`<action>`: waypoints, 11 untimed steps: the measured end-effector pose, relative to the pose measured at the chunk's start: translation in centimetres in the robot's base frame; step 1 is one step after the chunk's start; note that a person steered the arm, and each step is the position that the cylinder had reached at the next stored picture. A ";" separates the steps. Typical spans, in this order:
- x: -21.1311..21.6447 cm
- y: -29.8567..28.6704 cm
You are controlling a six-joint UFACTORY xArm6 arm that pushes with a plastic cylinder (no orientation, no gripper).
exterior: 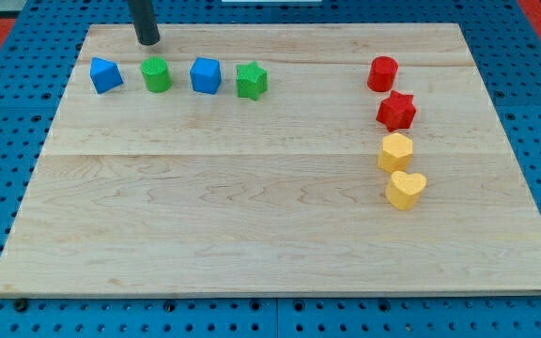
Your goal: Move your arm towards the green star
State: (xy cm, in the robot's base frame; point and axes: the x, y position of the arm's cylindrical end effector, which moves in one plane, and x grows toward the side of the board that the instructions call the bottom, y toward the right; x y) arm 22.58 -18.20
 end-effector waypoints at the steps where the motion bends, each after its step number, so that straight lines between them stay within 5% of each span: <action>1: 0.0 0.2; 9: -2.2 3.2; 11: -2.1 14.3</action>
State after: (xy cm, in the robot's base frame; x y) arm 20.44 -3.94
